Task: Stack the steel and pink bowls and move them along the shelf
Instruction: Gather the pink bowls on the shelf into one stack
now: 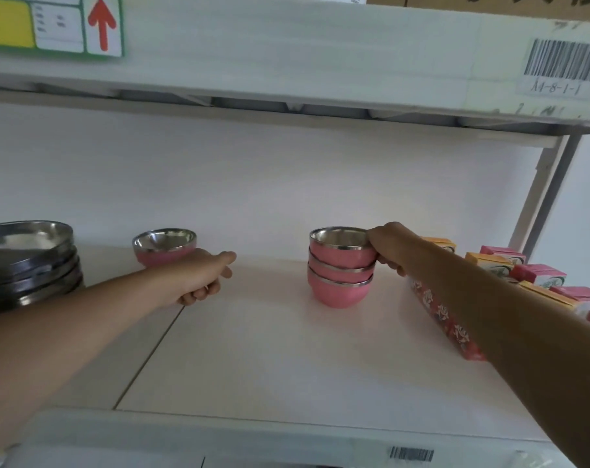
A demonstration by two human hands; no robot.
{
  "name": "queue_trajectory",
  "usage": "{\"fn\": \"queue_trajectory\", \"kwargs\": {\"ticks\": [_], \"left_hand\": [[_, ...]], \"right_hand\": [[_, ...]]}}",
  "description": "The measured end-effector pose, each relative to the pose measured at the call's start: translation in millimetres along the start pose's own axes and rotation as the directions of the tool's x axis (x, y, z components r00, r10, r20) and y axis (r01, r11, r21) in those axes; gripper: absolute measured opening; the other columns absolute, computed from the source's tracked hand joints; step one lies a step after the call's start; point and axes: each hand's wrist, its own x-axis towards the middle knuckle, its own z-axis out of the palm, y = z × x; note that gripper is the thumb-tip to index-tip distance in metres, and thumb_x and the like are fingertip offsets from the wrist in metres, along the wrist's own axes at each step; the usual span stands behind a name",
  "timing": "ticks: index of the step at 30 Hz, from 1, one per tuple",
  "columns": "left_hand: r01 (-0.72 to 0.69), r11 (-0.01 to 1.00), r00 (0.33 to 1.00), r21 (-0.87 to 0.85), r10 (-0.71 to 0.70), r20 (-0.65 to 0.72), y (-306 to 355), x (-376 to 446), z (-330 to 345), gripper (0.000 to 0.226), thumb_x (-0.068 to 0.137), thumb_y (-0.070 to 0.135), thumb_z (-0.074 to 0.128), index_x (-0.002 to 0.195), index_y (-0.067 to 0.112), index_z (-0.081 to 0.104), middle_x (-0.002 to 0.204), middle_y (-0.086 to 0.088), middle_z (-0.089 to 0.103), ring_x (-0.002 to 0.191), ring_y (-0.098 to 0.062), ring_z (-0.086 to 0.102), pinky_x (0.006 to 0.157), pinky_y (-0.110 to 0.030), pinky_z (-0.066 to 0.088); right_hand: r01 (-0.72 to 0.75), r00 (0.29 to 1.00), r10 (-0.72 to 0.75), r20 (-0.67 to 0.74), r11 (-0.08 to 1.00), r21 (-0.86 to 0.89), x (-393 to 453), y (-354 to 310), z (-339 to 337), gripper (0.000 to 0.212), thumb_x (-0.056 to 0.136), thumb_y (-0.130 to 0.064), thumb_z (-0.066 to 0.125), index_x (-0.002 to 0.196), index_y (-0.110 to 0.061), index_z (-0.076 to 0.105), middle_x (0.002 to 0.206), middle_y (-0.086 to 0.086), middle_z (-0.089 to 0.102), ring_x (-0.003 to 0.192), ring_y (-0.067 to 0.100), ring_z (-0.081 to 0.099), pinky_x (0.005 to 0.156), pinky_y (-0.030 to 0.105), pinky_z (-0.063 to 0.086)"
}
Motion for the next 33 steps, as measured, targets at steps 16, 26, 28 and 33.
{"fn": "queue_trajectory", "kwargs": {"ticks": [16, 26, 28, 33], "left_hand": [[-0.183, 0.86, 0.947, 0.477, 0.284, -0.149, 7.8, -42.1, -75.4, 0.048, 0.102, 0.05, 0.047, 0.087, 0.018, 0.079, 0.063, -0.001, 0.079, 0.05, -0.016, 0.074, 0.054, -0.025, 0.05], [-0.173, 0.721, 0.972, 0.671, 0.235, -0.002, -30.7, -58.4, -47.9, 0.056, 0.115, 0.05, 0.04, 0.158, 0.015, 0.052, 0.155, -0.012, 0.062, 0.138, -0.033, 0.061, 0.115, -0.04, 0.048], [-0.077, 0.796, 0.985, 0.6, 0.154, -0.077, -37.6, -54.4, -46.4, 0.063, 0.112, 0.058, 0.042, 0.157, 0.017, 0.056, 0.154, -0.012, 0.064, 0.137, -0.031, 0.062, 0.115, -0.037, 0.048], [0.202, 0.95, 0.889, 0.236, -0.077, -0.451, -27.6, -42.6, -49.1, 0.099, 0.101, 0.082, 0.029, 0.162, 0.004, 0.039, 0.144, -0.024, 0.065, 0.12, -0.043, 0.071, 0.084, -0.037, 0.051]], "right_hand": [[0.56, 0.77, -0.586, -0.254, 0.811, -0.171, -64.2, -54.5, -12.4, 0.028, 0.08, -0.054, 0.047, 0.098, -0.04, 0.064, 0.083, -0.01, 0.073, 0.078, 0.018, 0.066, 0.071, 0.036, 0.048], [0.748, 0.632, -0.62, 0.465, 0.644, -0.159, -95.2, -68.9, 118.7, 0.057, 0.108, -0.061, 0.044, 0.157, -0.032, 0.053, 0.161, 0.001, 0.055, 0.147, 0.023, 0.05, 0.119, 0.039, 0.038], [0.755, 0.626, -0.621, 0.472, 0.634, -0.166, -89.7, -61.8, 131.0, 0.058, 0.109, -0.059, 0.041, 0.158, -0.029, 0.052, 0.165, 0.003, 0.051, 0.15, 0.024, 0.047, 0.12, 0.038, 0.036], [0.76, 0.609, -0.661, 0.439, 0.645, -0.084, -85.8, -51.8, 131.5, 0.053, 0.107, -0.061, 0.043, 0.151, -0.035, 0.059, 0.158, -0.005, 0.059, 0.143, 0.017, 0.052, 0.114, 0.034, 0.039]]}}
